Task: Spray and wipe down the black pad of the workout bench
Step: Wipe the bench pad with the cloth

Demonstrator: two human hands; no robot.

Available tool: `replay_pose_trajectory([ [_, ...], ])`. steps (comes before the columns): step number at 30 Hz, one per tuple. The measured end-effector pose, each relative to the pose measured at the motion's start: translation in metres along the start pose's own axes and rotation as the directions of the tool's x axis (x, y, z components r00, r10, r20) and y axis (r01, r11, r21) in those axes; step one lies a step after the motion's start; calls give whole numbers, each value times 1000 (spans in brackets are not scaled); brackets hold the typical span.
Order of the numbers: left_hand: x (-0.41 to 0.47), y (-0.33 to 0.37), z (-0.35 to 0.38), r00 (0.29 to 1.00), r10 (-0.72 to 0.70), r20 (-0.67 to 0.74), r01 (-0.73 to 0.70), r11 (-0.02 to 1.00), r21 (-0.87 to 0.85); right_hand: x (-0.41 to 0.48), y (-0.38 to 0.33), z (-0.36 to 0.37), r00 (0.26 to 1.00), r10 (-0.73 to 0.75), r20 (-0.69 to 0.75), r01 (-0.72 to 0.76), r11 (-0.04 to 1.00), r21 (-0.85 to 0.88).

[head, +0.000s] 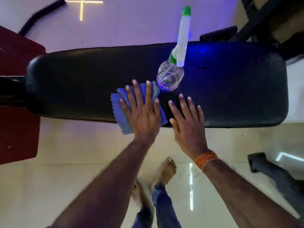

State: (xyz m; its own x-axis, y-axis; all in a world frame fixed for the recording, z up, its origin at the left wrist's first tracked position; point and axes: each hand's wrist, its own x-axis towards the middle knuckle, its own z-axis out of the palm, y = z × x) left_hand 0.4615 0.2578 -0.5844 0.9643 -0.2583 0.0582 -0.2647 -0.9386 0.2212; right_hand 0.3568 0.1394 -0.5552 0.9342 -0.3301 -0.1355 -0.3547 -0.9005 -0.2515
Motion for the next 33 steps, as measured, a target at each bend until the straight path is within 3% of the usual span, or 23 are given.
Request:
replay_pose_trajectory([
  [4, -17, -11, -2, 978, 201, 51, -200, 979, -39, -1, 2, 1, 1000, -18, -5, 18, 1000, -13],
  [7, 29, -20, -1, 999, 44, 13, -44, 999, -12, -1, 2, 2, 1000, -10, -12, 10, 1000, 4],
  [10, 10, 6, 0, 996, -94, -10, 94, 995, -17, -1, -3, 4, 1000, 15, -22, -14, 999, 35],
  [13, -31, 15, -1, 996, 72, 50, -71, 997, -29, 0, -7, 2, 999, 51, -14, -50, 997, 61],
  [15, -7, -6, 2, 989, 141, 37, -140, 990, -20, 2, -11, 0, 998, 60, -12, -59, 996, 62],
  [18, 55, -28, -1, 995, 102, 13, -103, 993, 52, 4, -17, 0, 996, 86, -24, -84, 994, 75],
  [21, 61, -28, -4, 991, 129, 27, -131, 990, 44, 6, -24, 3, 992, 123, -20, -121, 990, 76],
  [25, 21, -47, -14, 899, 417, 134, -424, 905, 28, 7, -42, 6, 988, 152, -14, -151, 985, 82],
  [27, 46, -63, -15, 857, 500, 128, -508, 860, 42, 6, -54, 9, 987, 160, -13, -159, 983, 93],
  [31, 110, -68, -15, 935, 346, 81, -350, 936, 46, 8, -76, 14, 992, 121, -39, -115, 985, 128],
  [33, 103, -66, -15, 940, 330, 87, -333, 942, 27, 12, -87, 16, 996, 79, -41, -74, 991, 114],
])
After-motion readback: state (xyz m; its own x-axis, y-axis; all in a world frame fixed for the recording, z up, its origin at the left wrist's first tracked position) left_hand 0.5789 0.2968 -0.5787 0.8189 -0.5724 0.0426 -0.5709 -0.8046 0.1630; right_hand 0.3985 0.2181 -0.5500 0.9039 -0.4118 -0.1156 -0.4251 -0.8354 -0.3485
